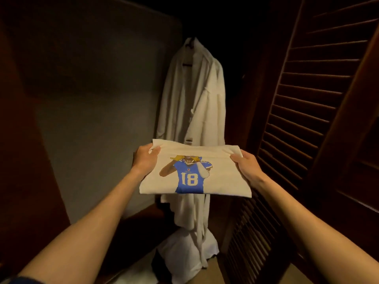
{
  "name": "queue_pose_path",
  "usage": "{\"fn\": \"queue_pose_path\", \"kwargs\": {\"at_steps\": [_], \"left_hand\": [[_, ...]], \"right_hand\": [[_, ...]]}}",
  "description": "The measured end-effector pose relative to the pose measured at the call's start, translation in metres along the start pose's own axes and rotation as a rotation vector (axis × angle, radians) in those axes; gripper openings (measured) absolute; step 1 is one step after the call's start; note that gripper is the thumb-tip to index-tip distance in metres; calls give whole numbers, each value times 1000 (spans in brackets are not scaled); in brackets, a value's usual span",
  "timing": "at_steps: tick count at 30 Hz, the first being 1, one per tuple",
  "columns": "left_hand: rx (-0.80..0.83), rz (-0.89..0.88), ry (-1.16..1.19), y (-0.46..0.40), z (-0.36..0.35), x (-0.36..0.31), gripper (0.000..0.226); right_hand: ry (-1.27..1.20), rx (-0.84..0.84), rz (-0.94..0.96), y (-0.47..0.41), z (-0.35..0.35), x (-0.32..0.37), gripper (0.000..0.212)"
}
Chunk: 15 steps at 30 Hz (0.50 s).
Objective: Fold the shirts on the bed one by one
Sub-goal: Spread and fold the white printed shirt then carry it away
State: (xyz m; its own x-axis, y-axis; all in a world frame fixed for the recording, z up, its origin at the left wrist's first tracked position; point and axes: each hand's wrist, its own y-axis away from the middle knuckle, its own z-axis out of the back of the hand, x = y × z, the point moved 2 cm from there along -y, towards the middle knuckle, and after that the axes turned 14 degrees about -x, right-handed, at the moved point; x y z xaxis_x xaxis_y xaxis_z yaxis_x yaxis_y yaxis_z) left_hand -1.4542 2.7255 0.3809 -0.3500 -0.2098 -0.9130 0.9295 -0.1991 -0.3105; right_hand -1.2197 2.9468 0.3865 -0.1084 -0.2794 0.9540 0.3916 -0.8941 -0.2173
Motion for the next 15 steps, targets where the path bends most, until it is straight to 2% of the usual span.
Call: {"fn": "queue_pose_path", "kwargs": {"at_steps": [5,11,15], "left_hand": [[-159,226,3,-42,4,62,17],[-438,374,0,-76,27,139,22],[-506,414,-97,-83,31,188,32]], "right_hand": [[-11,149,-14,-63,-94,-18,19],[-78,356,-63,-96,-215,-48,21],[-77,513,-113,-111,-280,-85,19]]}}
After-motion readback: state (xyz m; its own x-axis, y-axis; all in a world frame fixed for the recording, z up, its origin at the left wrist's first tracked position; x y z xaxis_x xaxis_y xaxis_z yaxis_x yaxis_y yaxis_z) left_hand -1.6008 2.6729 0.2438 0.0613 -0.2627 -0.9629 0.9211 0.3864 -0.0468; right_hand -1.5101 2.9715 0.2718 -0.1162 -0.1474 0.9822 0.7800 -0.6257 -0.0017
